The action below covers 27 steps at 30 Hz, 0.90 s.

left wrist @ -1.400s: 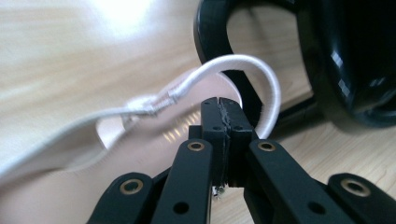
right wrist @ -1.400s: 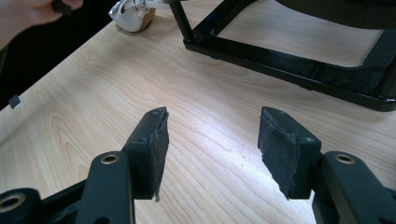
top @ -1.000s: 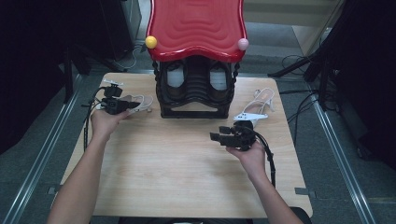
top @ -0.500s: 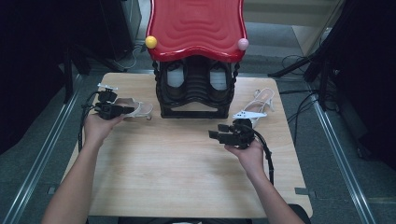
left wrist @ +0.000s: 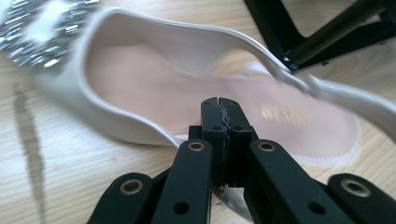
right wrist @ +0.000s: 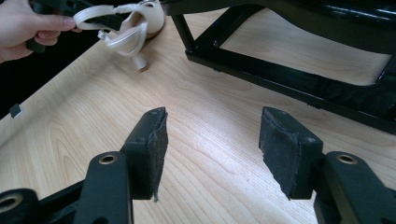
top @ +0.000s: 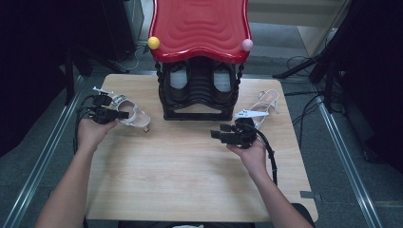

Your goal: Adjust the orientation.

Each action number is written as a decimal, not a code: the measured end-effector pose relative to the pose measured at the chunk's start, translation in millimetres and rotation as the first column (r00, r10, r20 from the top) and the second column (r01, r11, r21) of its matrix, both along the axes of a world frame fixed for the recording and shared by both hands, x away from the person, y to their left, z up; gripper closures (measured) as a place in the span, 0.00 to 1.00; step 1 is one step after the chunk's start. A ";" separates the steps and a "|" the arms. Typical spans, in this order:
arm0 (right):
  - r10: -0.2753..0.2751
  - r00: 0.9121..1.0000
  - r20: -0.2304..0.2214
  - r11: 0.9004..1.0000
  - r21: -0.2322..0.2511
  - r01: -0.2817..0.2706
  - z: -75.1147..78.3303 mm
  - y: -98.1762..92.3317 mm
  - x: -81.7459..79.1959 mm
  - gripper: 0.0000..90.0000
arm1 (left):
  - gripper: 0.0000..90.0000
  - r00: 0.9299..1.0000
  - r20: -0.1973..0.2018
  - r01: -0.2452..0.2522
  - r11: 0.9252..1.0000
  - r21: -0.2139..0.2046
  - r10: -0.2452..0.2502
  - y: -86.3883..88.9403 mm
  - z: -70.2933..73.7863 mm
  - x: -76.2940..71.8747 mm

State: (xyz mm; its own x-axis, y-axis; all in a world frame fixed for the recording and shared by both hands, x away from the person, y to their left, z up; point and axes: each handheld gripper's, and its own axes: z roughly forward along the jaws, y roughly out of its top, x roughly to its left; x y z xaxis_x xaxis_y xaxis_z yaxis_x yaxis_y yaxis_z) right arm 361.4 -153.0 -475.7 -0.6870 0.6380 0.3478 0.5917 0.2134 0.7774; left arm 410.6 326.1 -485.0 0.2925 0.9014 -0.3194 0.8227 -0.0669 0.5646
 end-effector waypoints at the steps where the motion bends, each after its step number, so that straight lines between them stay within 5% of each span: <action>1: 0.001 1.000 0.000 1.000 0.004 -0.001 -0.3 0.7 0.3 0.48 | 1.00 1.000 -0.009 0.007 1.000 0.014 -0.006 3.6 0.8 0.1; 7: 0.009 1.000 -0.004 1.000 -0.005 -0.009 -2.0 3.4 0.5 0.48 | 0.97 0.999 0.006 -0.043 0.999 0.020 0.043 12.0 5.3 -1.6; 15: 0.000 1.000 -0.007 1.000 -0.016 0.000 -1.9 2.1 -0.4 0.48 | 0.76 0.995 0.056 -0.081 0.996 0.047 0.079 8.9 18.6 -8.5; 20: 0.000 1.000 -0.004 1.000 -0.025 0.000 -2.1 1.7 -0.7 0.48 | 0.65 0.993 0.027 -0.116 0.991 0.062 0.115 10.9 8.0 -8.6; 27: -0.003 1.000 -0.007 0.999 -0.038 0.003 -2.9 0.7 -0.9 0.48 | 0.63 0.981 0.019 -0.193 0.979 0.068 0.192 14.2 -9.9 -6.4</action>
State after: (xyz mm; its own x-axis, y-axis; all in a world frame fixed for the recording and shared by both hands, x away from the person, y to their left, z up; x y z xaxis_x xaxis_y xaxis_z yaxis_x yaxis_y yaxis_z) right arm 360.5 -152.2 -478.7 -0.6826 0.6530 0.3281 0.5979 0.2407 0.7646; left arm 404.2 340.2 -494.9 0.1150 0.9610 -0.2516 0.8169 0.0526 0.5744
